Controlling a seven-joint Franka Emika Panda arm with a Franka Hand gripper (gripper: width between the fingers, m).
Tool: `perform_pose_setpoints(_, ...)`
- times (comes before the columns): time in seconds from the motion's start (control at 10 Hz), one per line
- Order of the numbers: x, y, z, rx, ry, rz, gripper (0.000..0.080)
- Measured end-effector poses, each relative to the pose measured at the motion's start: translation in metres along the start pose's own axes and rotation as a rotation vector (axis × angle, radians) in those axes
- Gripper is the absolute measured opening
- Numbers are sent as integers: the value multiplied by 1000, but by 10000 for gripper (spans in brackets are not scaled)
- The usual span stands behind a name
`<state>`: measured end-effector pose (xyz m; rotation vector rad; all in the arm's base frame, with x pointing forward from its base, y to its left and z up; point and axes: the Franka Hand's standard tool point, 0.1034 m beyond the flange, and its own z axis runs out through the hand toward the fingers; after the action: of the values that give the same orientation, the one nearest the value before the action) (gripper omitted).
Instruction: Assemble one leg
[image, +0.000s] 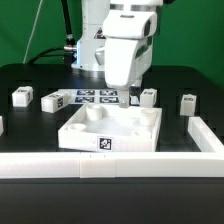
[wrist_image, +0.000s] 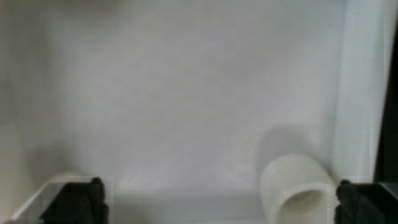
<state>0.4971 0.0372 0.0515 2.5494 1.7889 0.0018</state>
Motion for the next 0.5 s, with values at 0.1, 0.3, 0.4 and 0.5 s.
perform_pose_setpoints(0.1, -3, -13, 7, 18, -5, -4, 650)
perform_pose_setpoints(0.3, -8, -28, 17, 43, -13, -6, 650)
perform_pose_setpoints(0.4, -8, -32, 24, 51, -13, -6, 650)
perform_pose_setpoints(0.5, -8, -35, 29, 56, -13, -6, 650)
